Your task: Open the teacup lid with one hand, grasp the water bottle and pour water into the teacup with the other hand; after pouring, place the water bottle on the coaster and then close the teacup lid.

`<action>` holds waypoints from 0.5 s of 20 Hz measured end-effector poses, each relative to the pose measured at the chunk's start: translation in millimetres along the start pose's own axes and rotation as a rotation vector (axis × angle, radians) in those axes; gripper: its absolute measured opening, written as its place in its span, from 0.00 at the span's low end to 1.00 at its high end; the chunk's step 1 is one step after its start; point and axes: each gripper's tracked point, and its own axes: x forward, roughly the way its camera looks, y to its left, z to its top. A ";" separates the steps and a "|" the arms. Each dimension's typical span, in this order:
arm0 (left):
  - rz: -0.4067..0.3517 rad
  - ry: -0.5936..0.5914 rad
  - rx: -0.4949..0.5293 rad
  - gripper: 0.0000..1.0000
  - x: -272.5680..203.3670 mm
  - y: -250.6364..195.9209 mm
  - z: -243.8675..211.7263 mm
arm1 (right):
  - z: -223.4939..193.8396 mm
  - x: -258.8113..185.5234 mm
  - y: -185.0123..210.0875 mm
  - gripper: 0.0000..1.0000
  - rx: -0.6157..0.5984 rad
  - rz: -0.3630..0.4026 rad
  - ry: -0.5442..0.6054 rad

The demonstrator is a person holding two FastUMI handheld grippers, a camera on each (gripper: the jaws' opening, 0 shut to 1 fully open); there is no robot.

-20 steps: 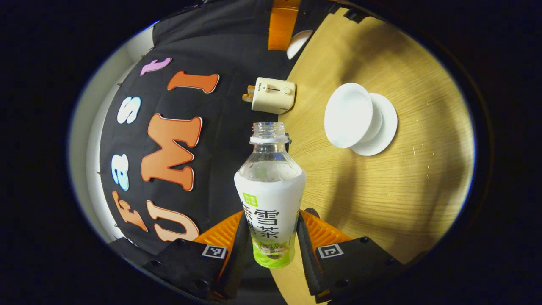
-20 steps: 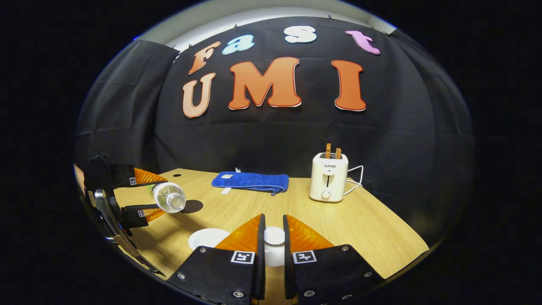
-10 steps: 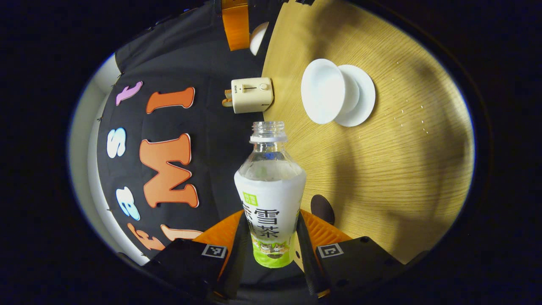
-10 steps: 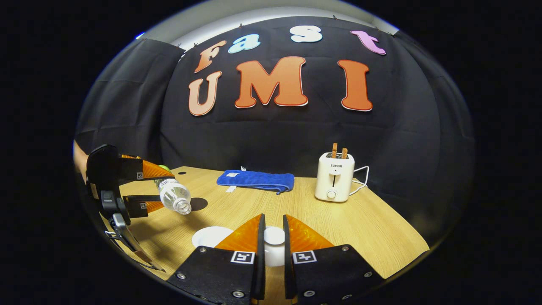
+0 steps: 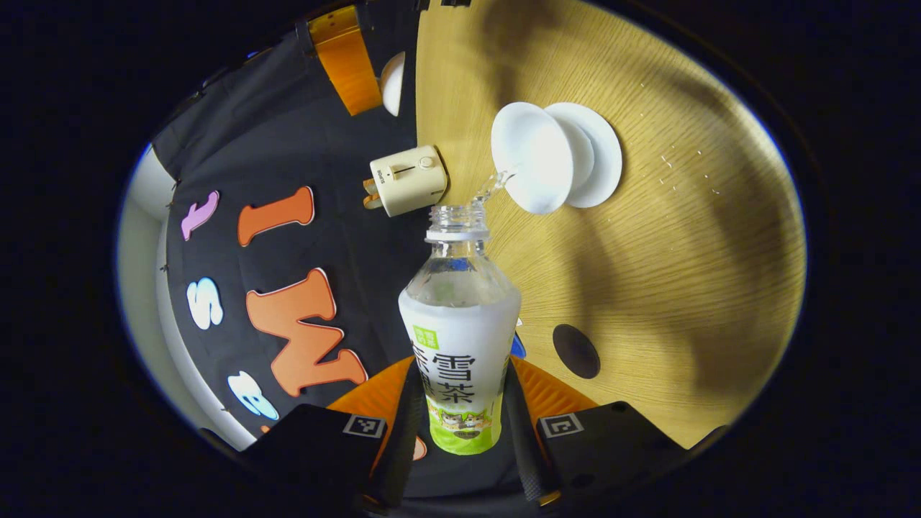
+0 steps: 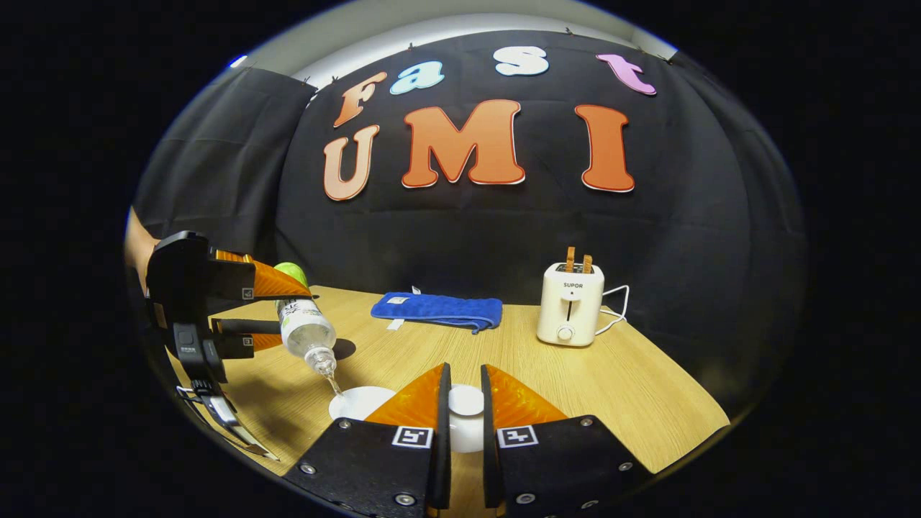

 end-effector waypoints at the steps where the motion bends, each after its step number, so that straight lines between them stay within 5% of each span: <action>1: 0.003 -0.003 0.013 0.61 0.1 1.8 1.8 | -0.4 -1.3 -0.8 0.18 0.002 0.002 -0.002; 10: 0.052 -0.003 0.157 0.64 -3.8 30.2 1.7 | 8.1 -12.3 -3.8 0.18 0.010 0.005 -0.037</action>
